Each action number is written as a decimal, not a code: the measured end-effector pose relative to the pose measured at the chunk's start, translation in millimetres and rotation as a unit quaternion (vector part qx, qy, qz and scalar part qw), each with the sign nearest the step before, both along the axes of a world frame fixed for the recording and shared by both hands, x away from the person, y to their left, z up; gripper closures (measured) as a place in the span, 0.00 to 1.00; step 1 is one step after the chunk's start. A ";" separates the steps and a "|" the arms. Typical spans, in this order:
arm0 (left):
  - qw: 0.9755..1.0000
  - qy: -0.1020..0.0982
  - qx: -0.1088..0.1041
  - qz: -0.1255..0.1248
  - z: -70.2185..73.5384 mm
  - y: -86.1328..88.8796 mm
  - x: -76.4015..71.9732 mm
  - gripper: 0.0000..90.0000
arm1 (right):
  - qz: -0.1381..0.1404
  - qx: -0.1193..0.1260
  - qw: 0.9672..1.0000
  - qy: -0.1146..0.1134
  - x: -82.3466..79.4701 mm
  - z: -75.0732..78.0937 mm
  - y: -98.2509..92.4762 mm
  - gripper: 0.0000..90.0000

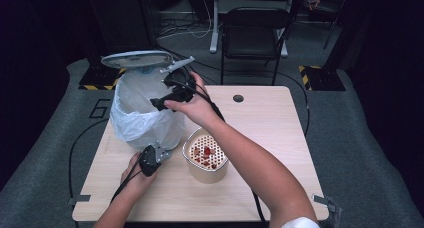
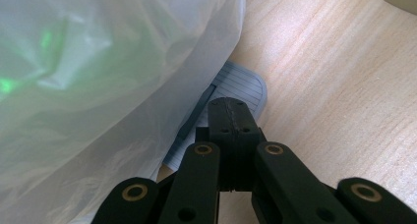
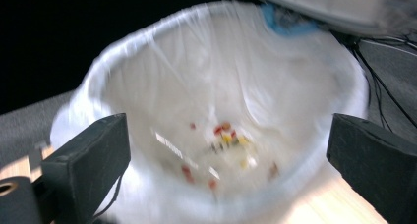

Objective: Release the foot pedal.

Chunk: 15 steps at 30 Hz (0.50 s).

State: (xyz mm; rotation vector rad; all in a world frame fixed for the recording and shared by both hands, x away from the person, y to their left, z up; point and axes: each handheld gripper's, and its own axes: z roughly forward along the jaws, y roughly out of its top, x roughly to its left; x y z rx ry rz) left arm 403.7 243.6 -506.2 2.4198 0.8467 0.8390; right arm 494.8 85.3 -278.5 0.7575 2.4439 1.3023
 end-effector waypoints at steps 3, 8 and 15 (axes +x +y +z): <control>1.000 -0.010 0.002 -0.006 2.0 2.3 0.2 0.94 | -0.011 -0.003 1.000 -0.004 -6.7 -3.2 -30.9 0.07; 0.999 0.000 -0.032 0.000 6.5 6.6 -2.6 0.78 | -0.029 -0.011 0.999 -0.023 -8.3 -5.9 -58.5 0.10; 0.998 0.010 -0.067 -0.019 16.3 2.8 -16.2 0.62 | -0.057 -0.013 0.998 -0.023 -10.8 -14.0 -103.5 0.15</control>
